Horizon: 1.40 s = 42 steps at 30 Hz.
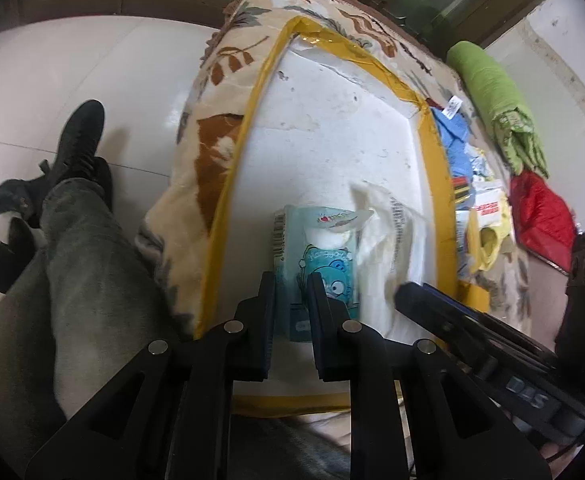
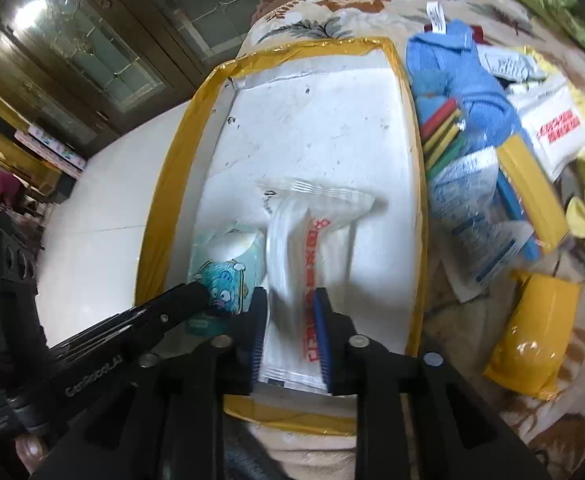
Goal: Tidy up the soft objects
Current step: 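Carry both packets into the white tray and open both grippers, then grasp the yellow packet with the left gripper while the right gripper grasps the straw bag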
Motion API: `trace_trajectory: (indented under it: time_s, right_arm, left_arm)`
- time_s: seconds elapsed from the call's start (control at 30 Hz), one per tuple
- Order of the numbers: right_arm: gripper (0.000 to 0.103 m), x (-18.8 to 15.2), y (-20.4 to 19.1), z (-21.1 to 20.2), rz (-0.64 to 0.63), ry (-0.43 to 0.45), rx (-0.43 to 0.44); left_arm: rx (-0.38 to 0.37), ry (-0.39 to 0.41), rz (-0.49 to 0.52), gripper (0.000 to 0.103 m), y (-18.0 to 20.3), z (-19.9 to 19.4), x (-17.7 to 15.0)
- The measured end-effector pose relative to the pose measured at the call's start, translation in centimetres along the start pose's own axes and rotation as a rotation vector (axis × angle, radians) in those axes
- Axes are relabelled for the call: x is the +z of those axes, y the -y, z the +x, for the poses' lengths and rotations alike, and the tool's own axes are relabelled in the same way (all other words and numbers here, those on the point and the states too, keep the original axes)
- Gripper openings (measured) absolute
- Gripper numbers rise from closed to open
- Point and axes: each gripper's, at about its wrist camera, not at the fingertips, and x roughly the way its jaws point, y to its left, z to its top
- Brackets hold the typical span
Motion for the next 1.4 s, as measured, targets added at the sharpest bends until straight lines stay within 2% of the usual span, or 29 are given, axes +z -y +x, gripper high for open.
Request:
trace_trajectory:
  time_s: [0.07,0.1,0.2,0.3,0.33,0.37,0.4,0.43,0.47,0.6,0.67,0.73,0.83,0.9,1.03,1.2,1.4]
  right_arm:
    - [0.056,-0.3,0.0,-0.9,-0.004,0.026,0.025]
    - [0.060,-0.3,-0.1,-1.3,-0.010,0.041,0.031]
    - [0.061,-0.9,-0.1,-3.5,-0.035,0.078,0.064]
    - [0.063,-1.6,-0.1,-6.1,-0.080,0.135,0.063]
    - [0.066,-2.0,0.0,-7.0,-0.095,0.158,0.055]
    - [0.072,-2.2,0.1,-7.8,-0.104,0.178,0.048]
    - [0.075,-2.5,0.5,-8.8,-0.107,0.202,0.034]
    - [0.080,-2.9,1.0,-9.6,-0.105,0.219,0.022]
    - [0.080,-3.1,1.6,-10.2,-0.099,0.225,0.016]
    - [0.080,-3.5,5.0,-12.4,-0.045,0.235,0.006]
    - [0.080,-3.9,7.1,-13.6,-0.019,0.248,-0.020]
    - [0.080,-4.2,9.0,-14.6,0.005,0.252,-0.039]
    - [0.080,-4.8,12.0,-16.1,0.052,0.264,-0.028]
    - [0.080,-5.0,13.2,-16.5,0.071,0.261,-0.030]
    - [0.081,-5.3,15.7,-16.8,0.076,0.256,-0.085]
    - [0.081,-5.1,17.6,-15.7,0.054,0.211,-0.143]
    - [0.080,-3.9,19.7,-13.3,0.084,0.169,-0.151]
  left_arm:
    - [0.031,0.008,-0.001,0.015,-0.1,-0.2,0.0]
    - [0.041,0.015,-0.001,0.015,-0.1,-0.4,-0.1]
    - [0.057,0.069,0.003,0.015,-0.1,-1.6,-0.3]
    - [0.046,0.184,-0.006,0.015,0.7,-4.1,-0.6]
    - [0.033,0.218,-0.007,0.015,1.1,-4.9,-0.7]
    - [0.021,0.247,-0.012,0.018,1.7,-5.7,-0.8]
    - [0.016,0.264,-0.014,0.032,2.3,-6.2,-0.9]
    - [0.020,0.272,-0.011,0.042,3.0,-6.5,-1.0]
    - [0.029,0.291,-0.006,0.051,3.8,-6.8,-1.2]
    - [0.014,0.362,0.010,0.051,6.6,-7.7,-2.0]
    - [-0.033,0.327,0.020,0.051,8.1,-7.3,-2.1]
    - [-0.072,0.239,0.083,0.051,9.9,-6.4,-2.2]
    - [-0.060,0.159,0.172,0.051,12.8,-4.8,-2.9]
    - [-0.069,0.132,0.212,0.051,14.8,-3.7,-3.8]
    - [-0.084,0.048,0.306,0.051,18.3,-0.8,-5.3]
    - [-0.061,-0.003,0.365,0.051,20.7,2.3,-6.1]
    - [-0.020,-0.044,0.420,0.051,22.0,5.1,-6.2]
